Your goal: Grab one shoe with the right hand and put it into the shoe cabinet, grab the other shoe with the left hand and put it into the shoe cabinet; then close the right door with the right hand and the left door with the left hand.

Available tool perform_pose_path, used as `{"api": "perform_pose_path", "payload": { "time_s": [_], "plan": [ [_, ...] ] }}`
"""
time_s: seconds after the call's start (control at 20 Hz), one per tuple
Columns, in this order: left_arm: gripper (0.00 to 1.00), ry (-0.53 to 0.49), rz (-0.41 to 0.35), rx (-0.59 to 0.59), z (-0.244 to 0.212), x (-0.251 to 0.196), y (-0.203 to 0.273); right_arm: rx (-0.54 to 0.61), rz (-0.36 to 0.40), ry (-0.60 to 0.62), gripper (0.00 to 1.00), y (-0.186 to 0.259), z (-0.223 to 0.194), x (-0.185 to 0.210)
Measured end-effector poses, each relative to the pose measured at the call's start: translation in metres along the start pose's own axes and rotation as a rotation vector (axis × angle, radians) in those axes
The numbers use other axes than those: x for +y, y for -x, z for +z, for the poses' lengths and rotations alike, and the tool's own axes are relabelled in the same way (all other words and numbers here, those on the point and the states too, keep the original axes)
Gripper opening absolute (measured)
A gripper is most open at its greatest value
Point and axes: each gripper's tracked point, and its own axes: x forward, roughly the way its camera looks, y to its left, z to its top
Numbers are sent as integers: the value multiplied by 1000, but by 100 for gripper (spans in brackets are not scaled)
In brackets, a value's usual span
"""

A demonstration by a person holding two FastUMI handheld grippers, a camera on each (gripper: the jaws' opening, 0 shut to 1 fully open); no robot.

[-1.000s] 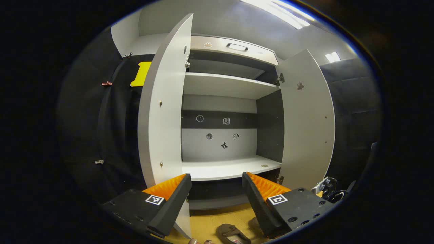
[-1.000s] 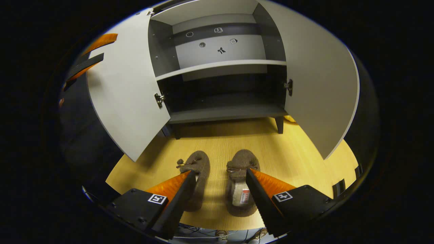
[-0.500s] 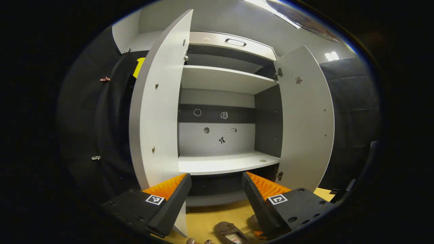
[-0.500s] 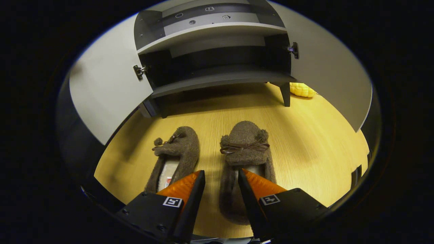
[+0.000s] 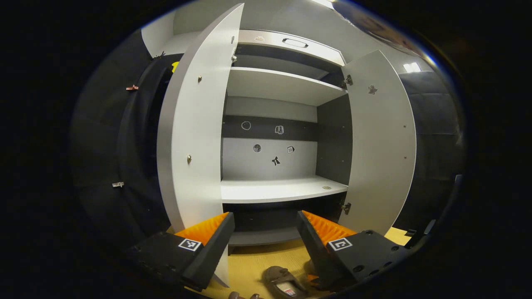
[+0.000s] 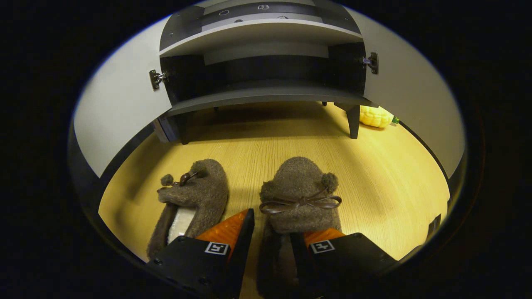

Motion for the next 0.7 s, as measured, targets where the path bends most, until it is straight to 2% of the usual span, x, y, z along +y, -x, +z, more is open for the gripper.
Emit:
{"api": "perform_pose_path", "payload": {
  "time_s": [0.05, 0.1, 0.15, 0.25, 0.3, 0.35, 0.7],
  "plan": [
    [95, -6, 6, 2, -1, 1, -2, -3, -1, -6, 45, 7, 3, -3],
    [95, -9, 6, 4, -3, 0, -1, -1, -2, -10, 24, 2, 1, -3],
    [94, -10, 3, 7, -4, -1, -3, 2, 3, -7, 35, 0, 0, -2],
    [94, -6, 1, 16, -7, -2, -5, 15, 17, 16, 35, 2, -1, -1],
    [94, -2, -1, 16, -8, -4, -6, 8, -5, 26, 35, 2, 4, -7],
    [94, 1, -4, 17, -7, -6, -6, 5, -9, 27, 6, 0, 1, -3],
    [94, 1, -9, 22, -7, -12, -4, 29, 36, 48, 6, 13, 6, -4]
  ]
}}
